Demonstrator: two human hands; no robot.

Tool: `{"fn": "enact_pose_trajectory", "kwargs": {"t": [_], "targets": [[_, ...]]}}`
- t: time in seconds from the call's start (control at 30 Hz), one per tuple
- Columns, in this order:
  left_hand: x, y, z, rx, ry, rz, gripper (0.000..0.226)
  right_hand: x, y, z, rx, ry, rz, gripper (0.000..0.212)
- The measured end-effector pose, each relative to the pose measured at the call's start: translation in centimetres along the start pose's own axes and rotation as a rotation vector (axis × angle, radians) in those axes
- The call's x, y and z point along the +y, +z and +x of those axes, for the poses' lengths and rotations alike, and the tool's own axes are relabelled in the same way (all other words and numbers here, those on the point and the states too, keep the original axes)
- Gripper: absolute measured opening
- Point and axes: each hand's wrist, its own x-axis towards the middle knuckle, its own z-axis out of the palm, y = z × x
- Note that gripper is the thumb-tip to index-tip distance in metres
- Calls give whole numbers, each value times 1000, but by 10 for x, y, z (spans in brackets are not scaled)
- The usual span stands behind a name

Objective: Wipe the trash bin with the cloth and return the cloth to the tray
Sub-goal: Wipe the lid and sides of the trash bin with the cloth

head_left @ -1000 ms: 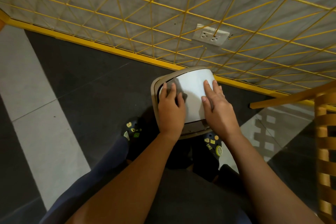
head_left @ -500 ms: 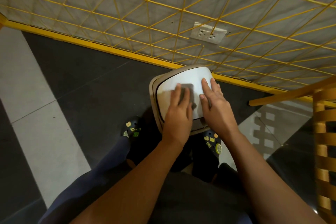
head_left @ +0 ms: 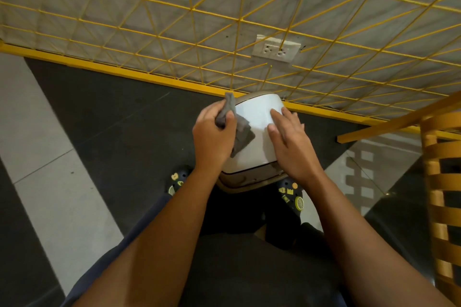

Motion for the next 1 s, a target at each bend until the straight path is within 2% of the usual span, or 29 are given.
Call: {"fn": "enact_pose_trajectory", "kwargs": {"t": [0.13,0.3,0.4,0.43,0.5,0.6,0.67,0.73,0.8,0.9,1.0], "targets": [[17,0,5,-130,-85,-172,33,-29,-6,-11,123,-58,170,43],[37,7,-5,-404,-173,-476,30,-47,-13,-16,-7,-54,707,19],[41,7,-1,-559,-296,-718,31,-34,-16,-10,11,17,796,32],[39,8,2,-595,-273,-688,33,-30,-18,-9,44,59,803,35],[31,10,7,-567,-138,-427,35,-21,-21,-7,156,117,754,23],[18,10,18,-466,164,101,39,-8,-25,-4,360,136,319,25],[10,10,29,-557,258,437,63,-2,-24,-3,358,126,61,27],[4,12,36,-683,264,674,92,-3,-15,-2,290,107,-11,30],[-1,16,37,-741,273,738,106,-7,-2,2,254,26,-62,44],[-8,19,37,-760,263,649,107,-12,13,12,166,24,-154,62],[-11,19,37,-750,255,603,106,-14,17,27,91,61,-290,57]]}}
